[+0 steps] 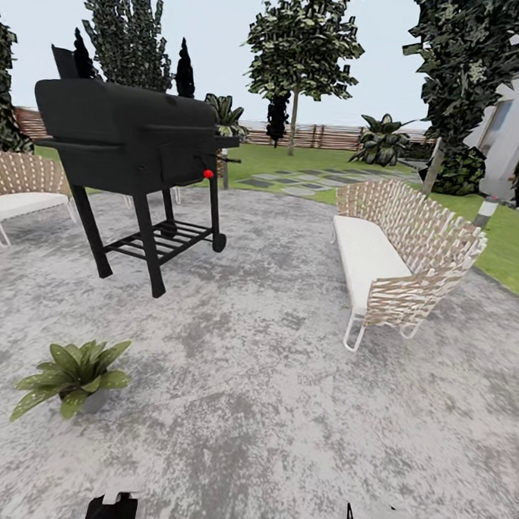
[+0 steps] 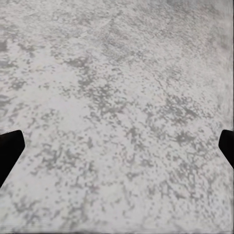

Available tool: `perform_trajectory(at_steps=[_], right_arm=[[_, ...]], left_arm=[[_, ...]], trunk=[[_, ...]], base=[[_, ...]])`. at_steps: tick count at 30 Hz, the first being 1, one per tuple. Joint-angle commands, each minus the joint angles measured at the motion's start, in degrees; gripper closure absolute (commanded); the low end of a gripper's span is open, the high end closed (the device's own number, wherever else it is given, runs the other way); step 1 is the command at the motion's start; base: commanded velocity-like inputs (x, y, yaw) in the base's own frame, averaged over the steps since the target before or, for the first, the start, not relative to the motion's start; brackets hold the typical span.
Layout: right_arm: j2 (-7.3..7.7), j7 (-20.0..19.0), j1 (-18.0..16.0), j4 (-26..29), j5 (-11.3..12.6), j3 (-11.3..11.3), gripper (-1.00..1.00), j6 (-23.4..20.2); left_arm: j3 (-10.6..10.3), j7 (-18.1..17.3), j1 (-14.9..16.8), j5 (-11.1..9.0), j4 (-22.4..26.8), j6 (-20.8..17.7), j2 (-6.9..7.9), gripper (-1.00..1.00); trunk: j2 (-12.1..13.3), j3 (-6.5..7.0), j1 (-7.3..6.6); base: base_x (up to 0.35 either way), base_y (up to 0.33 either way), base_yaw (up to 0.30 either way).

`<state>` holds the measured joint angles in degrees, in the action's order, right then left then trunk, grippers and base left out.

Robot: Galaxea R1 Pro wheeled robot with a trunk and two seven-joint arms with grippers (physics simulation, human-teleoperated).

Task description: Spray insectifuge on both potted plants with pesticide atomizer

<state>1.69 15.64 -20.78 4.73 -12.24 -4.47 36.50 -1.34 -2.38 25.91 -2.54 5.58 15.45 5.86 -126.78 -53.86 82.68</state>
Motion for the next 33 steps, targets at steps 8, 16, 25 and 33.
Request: perform_trajectory(at_steps=[8, 16, 25, 33], right_arm=[[-0.02, 0.18, -0.05, -0.07, -0.60, -0.45, -1.00, 0.15], [-0.02, 0.18, -0.05, -0.07, -0.60, -0.45, -1.00, 0.15], [-0.02, 0.18, -0.05, -0.07, -0.60, -0.45, -1.00, 0.15], [-0.02, 0.18, -0.05, -0.07, -0.60, -0.49, -1.00, 0.15]], left_arm=[[-0.15, -0.25, 0.02, -0.27, -0.12, 0.19, 0.03, 1.00], [-0.15, -0.25, 0.02, -0.27, -0.13, 0.19, 0.03, 1.00], [-0.15, -0.25, 0.02, -0.27, -0.21, 0.19, -0.02, 1.00], [-0.15, -0.25, 0.02, -0.34, -0.30, 0.19, -0.06, 1.00]], trunk=[[-0.02, 0.21, -0.01], [-0.02, 0.41, -0.01], [-0.02, 0.42, -0.01], [-0.02, 0.42, -0.01]], base=[[0.000, 0.000, -0.265], [0.000, 0.000, -0.267], [0.000, 0.000, -0.279], [0.000, 0.000, -0.287]])
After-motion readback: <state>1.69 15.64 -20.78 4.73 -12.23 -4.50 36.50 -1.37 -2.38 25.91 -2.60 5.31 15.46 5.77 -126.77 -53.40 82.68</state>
